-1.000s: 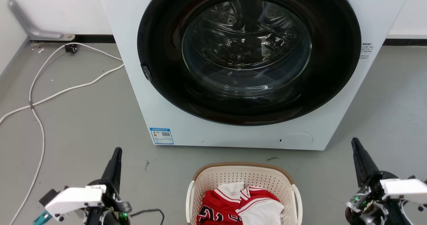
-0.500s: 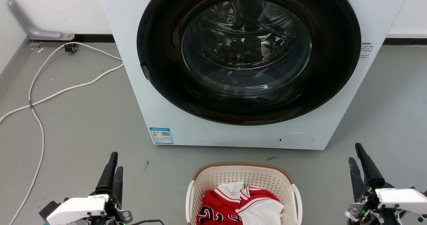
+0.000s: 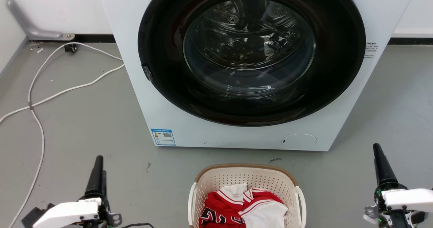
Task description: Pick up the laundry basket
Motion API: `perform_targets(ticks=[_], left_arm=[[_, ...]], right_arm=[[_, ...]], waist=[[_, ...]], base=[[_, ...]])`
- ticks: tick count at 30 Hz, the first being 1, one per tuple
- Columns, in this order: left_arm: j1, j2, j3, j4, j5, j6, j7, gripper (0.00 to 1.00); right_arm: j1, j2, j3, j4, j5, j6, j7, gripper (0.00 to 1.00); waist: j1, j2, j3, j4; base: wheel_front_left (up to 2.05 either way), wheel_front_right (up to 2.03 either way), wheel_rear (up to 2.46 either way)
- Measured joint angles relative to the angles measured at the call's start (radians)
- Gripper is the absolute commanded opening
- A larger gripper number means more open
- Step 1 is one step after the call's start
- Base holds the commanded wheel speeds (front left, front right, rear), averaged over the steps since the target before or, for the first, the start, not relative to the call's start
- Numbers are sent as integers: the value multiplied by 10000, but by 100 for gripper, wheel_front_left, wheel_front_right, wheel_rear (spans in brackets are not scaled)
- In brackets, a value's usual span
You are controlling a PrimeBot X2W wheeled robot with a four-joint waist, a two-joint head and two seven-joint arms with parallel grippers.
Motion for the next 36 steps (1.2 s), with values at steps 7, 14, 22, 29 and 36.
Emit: perform_targets(ticks=[7,14,22,29,36], left_arm=[[-1,10,568,-581,1446,4,-265,100],[41,19,31,-1804,4088,702,-520,100],[244,13,-1296,-2740,6002,1676,-780,100],[413,17,-1873,-2991,7221,1636,-986,100],[456,21,-2305,-3055,8337,1329,-1189,100]], right_arm=[[-27,0,-173,-786,-2314,0,-253,100],[-25,2,109,-1653,-4443,0,-510,100],[11,0,554,-2663,-6809,0,-775,100],[191,2,821,-3016,-8067,0,-989,100],[231,2,978,-3204,-8953,0,-1206,100]], waist=[[0,0,46,-7],[0,0,89,-20],[0,0,125,-14],[0,0,137,-27],[0,0,151,-56]], base=[[0,0,0],[0,0,0],[0,0,0],[0,0,0],[0,0,0]])
